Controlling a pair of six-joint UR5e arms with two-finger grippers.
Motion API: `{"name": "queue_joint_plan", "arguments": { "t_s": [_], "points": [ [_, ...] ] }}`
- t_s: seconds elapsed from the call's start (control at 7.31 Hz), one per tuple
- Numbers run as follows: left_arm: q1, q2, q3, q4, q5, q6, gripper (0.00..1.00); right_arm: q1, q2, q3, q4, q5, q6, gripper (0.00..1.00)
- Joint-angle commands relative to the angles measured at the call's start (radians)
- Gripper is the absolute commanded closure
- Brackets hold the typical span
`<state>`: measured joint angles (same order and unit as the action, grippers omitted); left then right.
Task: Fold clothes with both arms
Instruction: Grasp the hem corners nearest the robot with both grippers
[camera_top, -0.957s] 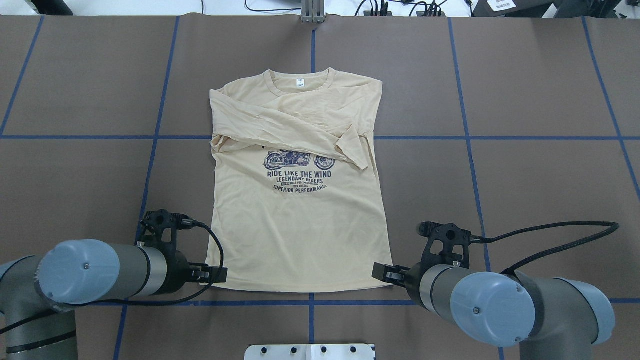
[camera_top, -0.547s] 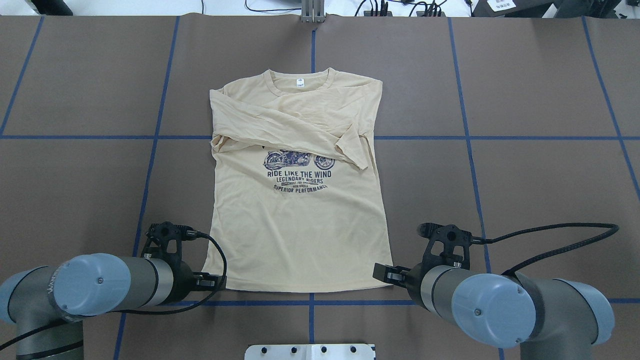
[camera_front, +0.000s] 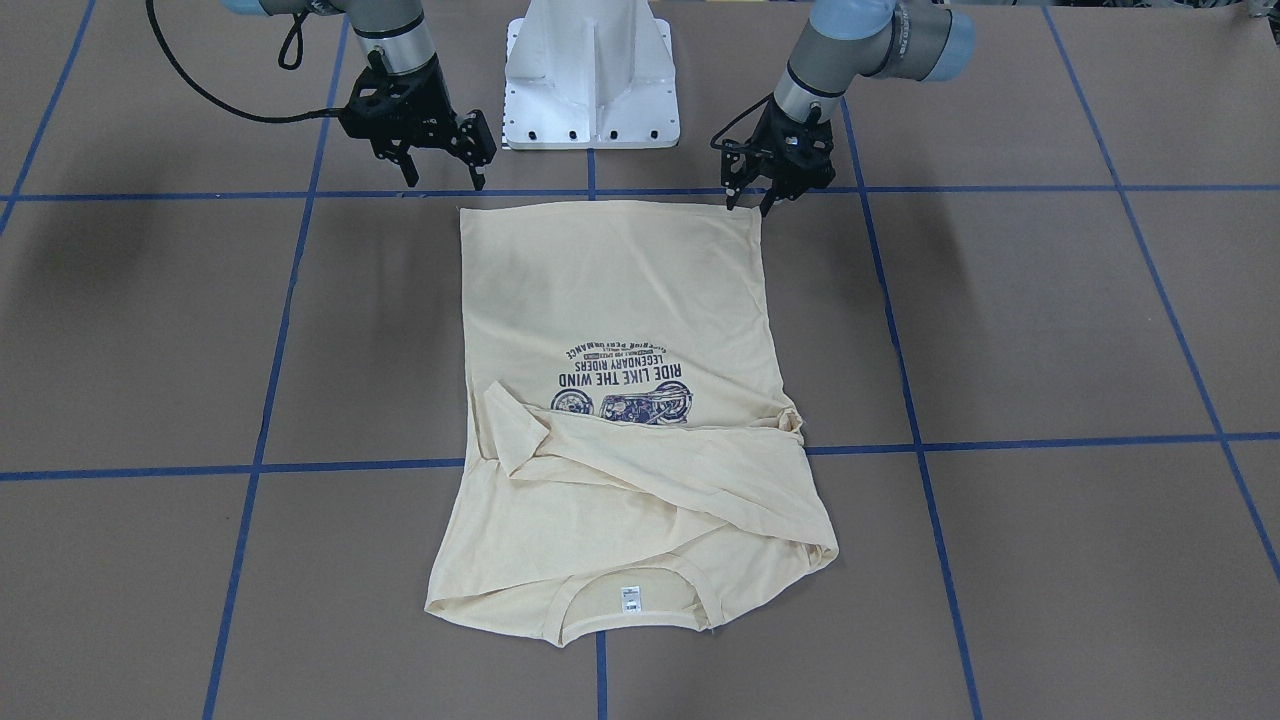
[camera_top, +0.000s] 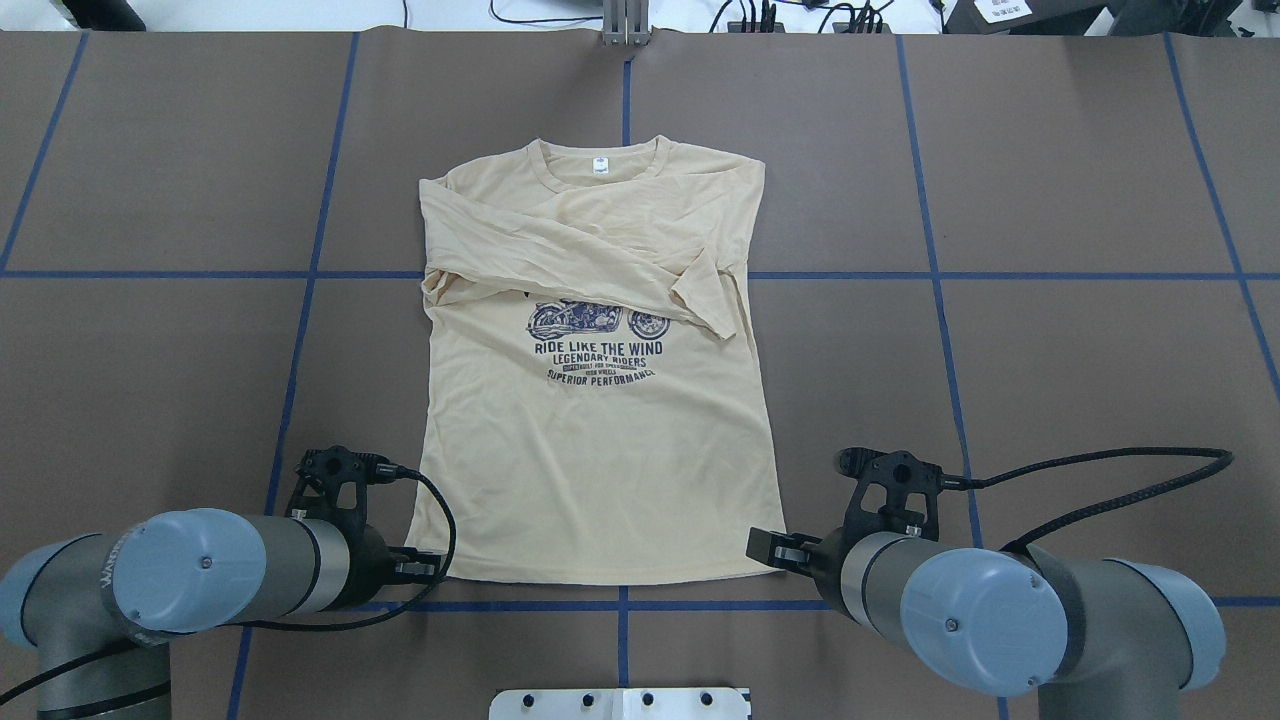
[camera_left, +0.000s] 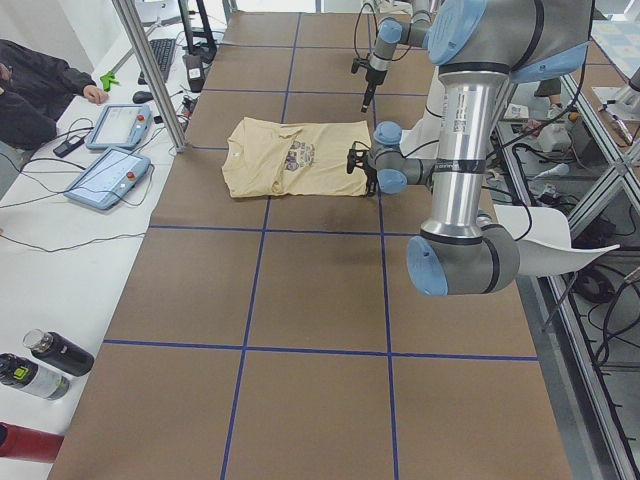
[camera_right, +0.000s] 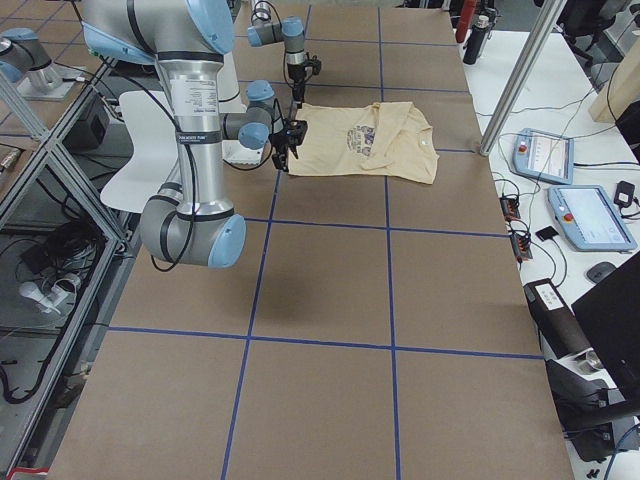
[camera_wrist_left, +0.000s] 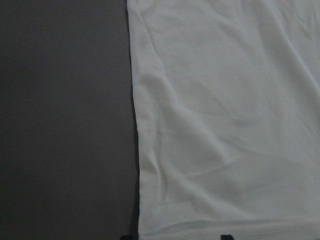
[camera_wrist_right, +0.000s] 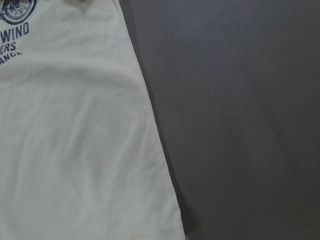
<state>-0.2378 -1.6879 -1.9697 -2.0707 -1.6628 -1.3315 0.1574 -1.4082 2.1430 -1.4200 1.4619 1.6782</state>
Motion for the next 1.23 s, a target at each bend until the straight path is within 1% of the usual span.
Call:
{"name": "queue_joint_plan", "arguments": {
  "t_s": [0.0,0.14,1.09],
  "points": [
    [0.0,0.001,0.0,0.0,0.0,0.0,0.67,-0.002,0.0,0.0,0.0,0.0,0.0,0.0],
    [0.0,0.002,0.0,0.0,0.0,0.0,0.77,-0.002,-0.002,-0.002,0.0,0.0,0.0,0.0],
    [0.0,0.007,0.0,0.012,0.0,0.0,0.77,-0.005,-0.002,0.0,0.001,-0.002,0.0,0.0]
  ]
}}
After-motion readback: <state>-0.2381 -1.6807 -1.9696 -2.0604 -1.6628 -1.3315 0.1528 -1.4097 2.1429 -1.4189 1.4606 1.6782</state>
